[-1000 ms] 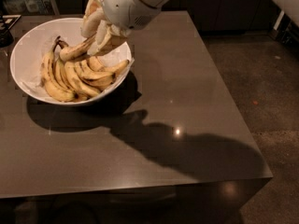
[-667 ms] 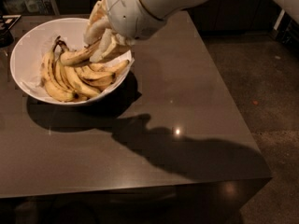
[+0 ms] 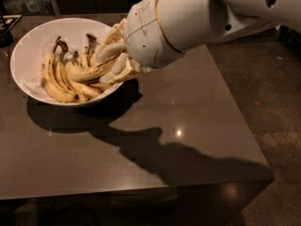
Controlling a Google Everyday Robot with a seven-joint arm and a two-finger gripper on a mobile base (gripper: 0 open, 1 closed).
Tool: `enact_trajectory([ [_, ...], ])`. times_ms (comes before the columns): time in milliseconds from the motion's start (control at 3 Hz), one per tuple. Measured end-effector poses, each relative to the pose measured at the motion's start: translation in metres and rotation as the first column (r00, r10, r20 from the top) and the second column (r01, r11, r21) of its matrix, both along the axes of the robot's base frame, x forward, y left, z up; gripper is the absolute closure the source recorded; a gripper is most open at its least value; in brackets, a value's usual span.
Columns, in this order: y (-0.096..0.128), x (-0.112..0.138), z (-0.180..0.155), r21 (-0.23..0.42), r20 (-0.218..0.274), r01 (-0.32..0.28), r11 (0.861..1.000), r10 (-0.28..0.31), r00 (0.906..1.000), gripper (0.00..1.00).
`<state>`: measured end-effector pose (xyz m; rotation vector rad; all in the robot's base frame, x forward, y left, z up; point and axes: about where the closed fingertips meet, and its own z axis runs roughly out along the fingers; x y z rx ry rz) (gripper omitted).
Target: Pick banana from white bowl
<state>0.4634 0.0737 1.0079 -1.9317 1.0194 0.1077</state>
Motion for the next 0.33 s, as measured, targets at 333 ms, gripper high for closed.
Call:
enact_trajectory([
  [333, -0.0009, -0.0007, -0.0003, 0.001, -0.001, 0.002, 1.0, -0.002, 1.0, 1.0],
])
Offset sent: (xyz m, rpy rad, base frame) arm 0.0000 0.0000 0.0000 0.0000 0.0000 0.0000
